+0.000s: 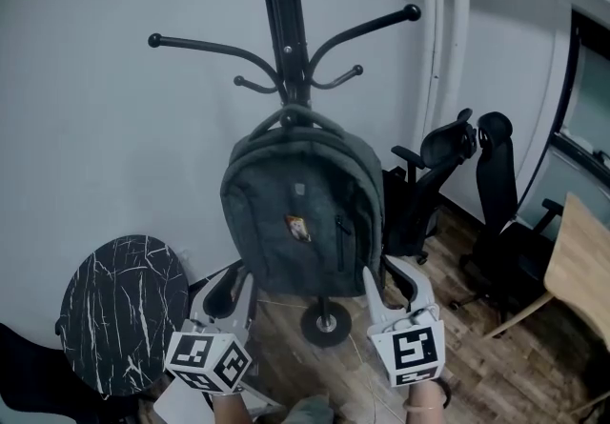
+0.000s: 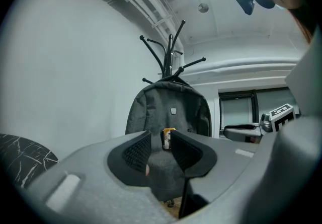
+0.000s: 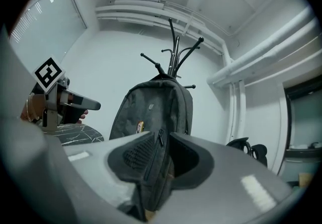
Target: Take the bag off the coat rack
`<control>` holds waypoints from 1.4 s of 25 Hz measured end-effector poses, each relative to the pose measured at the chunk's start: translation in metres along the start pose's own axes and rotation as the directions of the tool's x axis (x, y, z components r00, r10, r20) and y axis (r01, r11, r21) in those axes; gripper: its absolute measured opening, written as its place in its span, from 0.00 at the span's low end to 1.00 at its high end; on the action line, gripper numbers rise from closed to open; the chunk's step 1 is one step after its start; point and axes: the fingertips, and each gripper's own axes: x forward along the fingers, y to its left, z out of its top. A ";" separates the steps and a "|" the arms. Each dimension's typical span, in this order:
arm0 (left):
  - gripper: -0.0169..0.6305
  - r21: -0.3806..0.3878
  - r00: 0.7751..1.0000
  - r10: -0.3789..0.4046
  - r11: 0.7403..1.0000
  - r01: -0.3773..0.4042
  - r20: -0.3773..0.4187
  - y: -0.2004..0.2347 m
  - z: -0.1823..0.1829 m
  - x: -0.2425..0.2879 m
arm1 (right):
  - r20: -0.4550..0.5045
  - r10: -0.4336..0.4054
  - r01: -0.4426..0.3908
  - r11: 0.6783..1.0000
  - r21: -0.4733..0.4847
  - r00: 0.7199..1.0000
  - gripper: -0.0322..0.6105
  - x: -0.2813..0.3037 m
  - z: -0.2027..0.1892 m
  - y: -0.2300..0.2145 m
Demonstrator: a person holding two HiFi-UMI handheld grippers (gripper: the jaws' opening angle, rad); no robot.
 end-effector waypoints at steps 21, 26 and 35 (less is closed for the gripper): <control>0.38 -0.019 0.989 0.057 0.998 -0.061 -0.135 0.073 -0.047 0.077 | -0.157 -0.080 0.081 0.997 0.006 0.984 0.31 0.060 -0.051 -0.033; 0.38 0.004 0.982 0.061 0.998 -0.061 -0.177 0.086 -0.061 0.094 | -0.176 -0.098 0.102 0.995 0.018 0.980 0.33 0.072 -0.060 -0.038; 0.29 0.071 0.985 0.020 0.997 -0.008 -0.174 0.079 -0.068 0.119 | -0.196 -0.105 0.115 0.992 0.043 0.975 0.33 0.086 -0.071 -0.038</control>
